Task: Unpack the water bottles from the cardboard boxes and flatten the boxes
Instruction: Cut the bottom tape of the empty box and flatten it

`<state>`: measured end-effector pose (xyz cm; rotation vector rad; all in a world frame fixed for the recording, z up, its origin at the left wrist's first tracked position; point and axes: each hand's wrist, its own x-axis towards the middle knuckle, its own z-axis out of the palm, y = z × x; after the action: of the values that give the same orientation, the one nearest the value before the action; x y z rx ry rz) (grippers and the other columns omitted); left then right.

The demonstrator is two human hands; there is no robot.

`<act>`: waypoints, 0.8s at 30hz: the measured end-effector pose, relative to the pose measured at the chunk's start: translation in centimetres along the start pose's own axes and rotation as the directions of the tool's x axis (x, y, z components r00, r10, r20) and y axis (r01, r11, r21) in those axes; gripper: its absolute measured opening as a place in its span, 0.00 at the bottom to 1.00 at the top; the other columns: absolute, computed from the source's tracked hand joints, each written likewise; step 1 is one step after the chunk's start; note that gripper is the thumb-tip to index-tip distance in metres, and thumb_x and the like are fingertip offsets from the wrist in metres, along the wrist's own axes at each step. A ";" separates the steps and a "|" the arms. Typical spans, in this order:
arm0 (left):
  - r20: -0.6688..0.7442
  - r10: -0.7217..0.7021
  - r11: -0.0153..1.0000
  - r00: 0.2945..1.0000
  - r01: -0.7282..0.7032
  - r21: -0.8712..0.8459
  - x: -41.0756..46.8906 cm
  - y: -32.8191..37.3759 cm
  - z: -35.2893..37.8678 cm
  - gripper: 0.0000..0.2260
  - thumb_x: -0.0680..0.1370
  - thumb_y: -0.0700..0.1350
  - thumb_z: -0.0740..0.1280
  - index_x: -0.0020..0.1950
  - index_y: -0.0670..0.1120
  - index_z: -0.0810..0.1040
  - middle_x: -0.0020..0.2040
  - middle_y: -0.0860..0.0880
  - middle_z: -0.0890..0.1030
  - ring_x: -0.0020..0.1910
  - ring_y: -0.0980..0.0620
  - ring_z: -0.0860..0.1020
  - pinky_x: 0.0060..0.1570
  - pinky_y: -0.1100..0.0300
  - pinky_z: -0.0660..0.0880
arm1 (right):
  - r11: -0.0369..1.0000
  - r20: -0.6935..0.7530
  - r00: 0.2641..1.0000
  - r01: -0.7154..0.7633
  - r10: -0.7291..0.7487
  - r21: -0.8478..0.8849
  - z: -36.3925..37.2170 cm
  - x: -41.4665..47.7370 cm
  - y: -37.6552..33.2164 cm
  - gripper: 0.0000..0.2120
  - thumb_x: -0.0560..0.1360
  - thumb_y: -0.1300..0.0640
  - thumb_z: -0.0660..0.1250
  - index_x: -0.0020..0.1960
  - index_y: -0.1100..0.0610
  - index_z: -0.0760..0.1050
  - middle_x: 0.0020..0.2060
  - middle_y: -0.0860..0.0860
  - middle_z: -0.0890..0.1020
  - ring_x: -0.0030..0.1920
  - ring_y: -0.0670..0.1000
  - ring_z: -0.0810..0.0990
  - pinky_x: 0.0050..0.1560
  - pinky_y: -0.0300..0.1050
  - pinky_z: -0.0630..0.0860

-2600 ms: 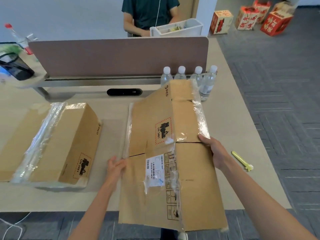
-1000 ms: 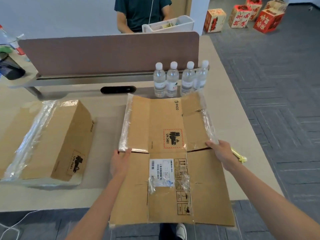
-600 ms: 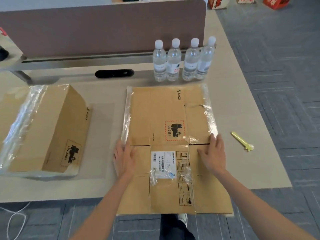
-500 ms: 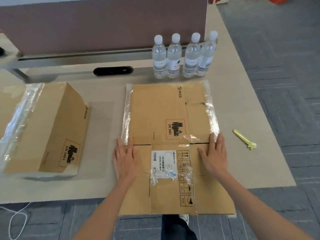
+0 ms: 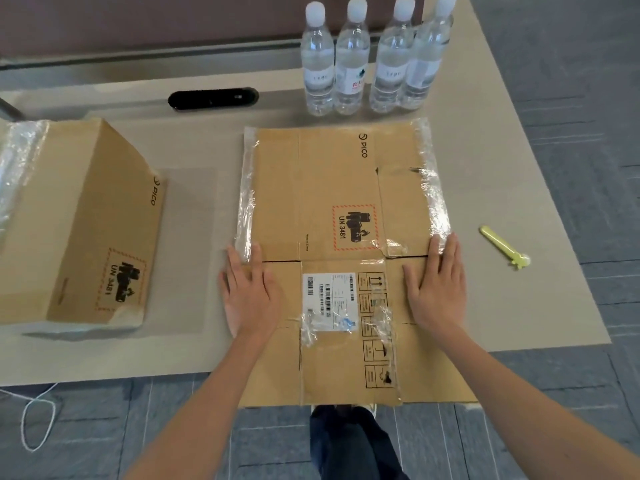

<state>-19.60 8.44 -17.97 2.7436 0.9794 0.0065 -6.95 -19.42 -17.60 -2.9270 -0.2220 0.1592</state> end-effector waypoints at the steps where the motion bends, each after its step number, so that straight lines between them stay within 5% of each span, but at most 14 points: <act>1: 0.000 0.003 1.000 1.000 -0.003 -0.003 -0.1 0.0 -0.1 0.25 0.84 0.51 0.47 0.81 0.51 0.47 0.80 0.40 0.46 0.79 0.42 0.50 0.77 0.46 0.49 | 1.000 0.003 1.000 -0.001 0.001 0.016 -0.1 0.0 0.1 0.36 0.80 0.35 0.41 0.80 0.54 0.38 0.79 0.55 0.41 0.79 0.53 0.40 0.78 0.50 0.45; 6: 0.015 -0.011 0.992 1.000 0.013 -0.122 0.0 0.1 -1.0 0.25 0.83 0.51 0.52 0.81 0.51 0.53 0.81 0.44 0.47 0.78 0.45 0.52 0.77 0.48 0.49 | 0.977 0.054 0.998 -0.050 0.039 0.208 -2.0 0.0 0.1 0.37 0.80 0.40 0.56 0.80 0.55 0.43 0.79 0.50 0.44 0.79 0.51 0.46 0.75 0.51 0.58; 11: 0.144 -0.104 0.827 0.984 0.166 -0.537 1.2 -1.0 -2.4 0.30 0.79 0.48 0.60 0.79 0.50 0.55 0.78 0.48 0.60 0.75 0.47 0.61 0.74 0.47 0.60 | 0.883 -0.047 0.950 -0.269 0.309 0.384 -4.7 -0.6 -1.0 0.30 0.77 0.57 0.65 0.75 0.60 0.57 0.74 0.53 0.59 0.72 0.56 0.65 0.61 0.52 0.72; 15: 0.208 -0.191 0.691 0.959 0.282 -0.665 2.0 -2.1 -4.2 0.21 0.71 0.51 0.61 0.64 0.50 0.67 0.59 0.46 0.75 0.54 0.47 0.76 0.53 0.47 0.76 | 0.811 0.033 0.900 -0.407 0.435 0.420 -5.2 -1.6 -1.1 0.21 0.77 0.61 0.61 0.70 0.61 0.64 0.66 0.55 0.70 0.63 0.57 0.72 0.56 0.53 0.73; 18: 0.243 -0.221 0.675 0.945 0.328 -0.661 2.0 -1.2 -5.7 0.12 0.74 0.45 0.64 0.56 0.49 0.67 0.51 0.47 0.75 0.45 0.50 0.73 0.38 0.60 0.69 | 0.741 0.122 0.870 -0.473 0.477 0.477 -5.2 -1.4 -0.9 0.23 0.75 0.61 0.63 0.69 0.59 0.65 0.63 0.55 0.73 0.62 0.57 0.73 0.57 0.54 0.73; 20: 0.293 -0.234 0.674 0.927 0.372 -0.638 2.4 -0.9 -6.0 0.16 0.69 0.47 0.65 0.54 0.50 0.67 0.51 0.49 0.75 0.46 0.49 0.74 0.38 0.58 0.70 | 0.622 0.192 0.835 -0.520 0.516 0.586 -5.6 -0.9 -0.6 0.25 0.74 0.60 0.65 0.69 0.58 0.64 0.63 0.56 0.75 0.60 0.57 0.74 0.53 0.51 0.73; 24: 0.358 -0.274 0.667 0.893 0.445 -0.598 3.7 -0.8 -5.7 0.32 0.61 0.51 0.68 0.64 0.48 0.67 0.59 0.47 0.74 0.55 0.45 0.75 0.56 0.48 0.75 | 0.443 0.245 0.799 -0.526 0.549 0.726 -6.3 -0.1 0.1 0.23 0.74 0.61 0.65 0.68 0.60 0.66 0.55 0.53 0.77 0.50 0.52 0.74 0.44 0.43 0.69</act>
<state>-17.65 12.61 -12.82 1.8085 1.1567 -0.0334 -6.27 -20.74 -11.49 -2.0020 0.6653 0.2341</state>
